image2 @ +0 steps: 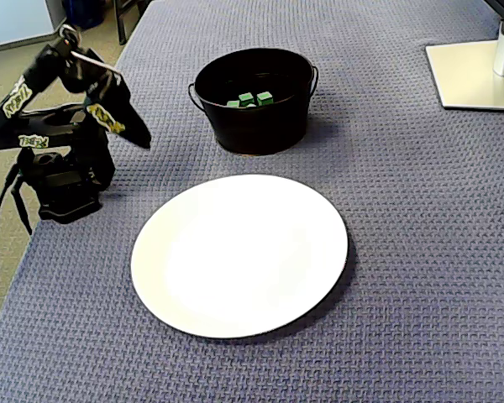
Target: Pick up the items on the white plate and put them in the black container.
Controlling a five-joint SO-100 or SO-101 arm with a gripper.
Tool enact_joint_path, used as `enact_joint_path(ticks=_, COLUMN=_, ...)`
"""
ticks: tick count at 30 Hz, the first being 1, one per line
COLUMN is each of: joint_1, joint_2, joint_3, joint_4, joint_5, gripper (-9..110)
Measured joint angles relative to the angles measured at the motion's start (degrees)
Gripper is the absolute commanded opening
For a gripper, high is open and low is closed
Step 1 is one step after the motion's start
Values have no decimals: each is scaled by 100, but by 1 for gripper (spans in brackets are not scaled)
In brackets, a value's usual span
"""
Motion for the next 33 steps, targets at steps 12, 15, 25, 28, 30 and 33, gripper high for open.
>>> enact_joint_path(ticks=12, joint_1=0, joint_2=396, joint_3=1257, joint_4=-167, joint_5=-202, gripper=0)
enact_joint_path(ticks=15, joint_1=-44, joint_2=396, joint_3=1266, joint_4=-167, joint_5=-70, gripper=0)
enact_joint_path(ticks=25, joint_1=18, joint_2=396, joint_3=1345, joint_4=-167, joint_5=237, gripper=1)
enact_joint_path(ticks=28, joint_1=0, joint_2=396, joint_3=1345, joint_4=-167, joint_5=237, gripper=1)
enact_joint_path(ticks=30, joint_1=26, joint_2=396, joint_3=1345, joint_4=-167, joint_5=237, gripper=1)
enact_joint_path(ticks=33, joint_1=35, joint_2=396, joint_3=1345, joint_4=-167, joint_5=237, gripper=1)
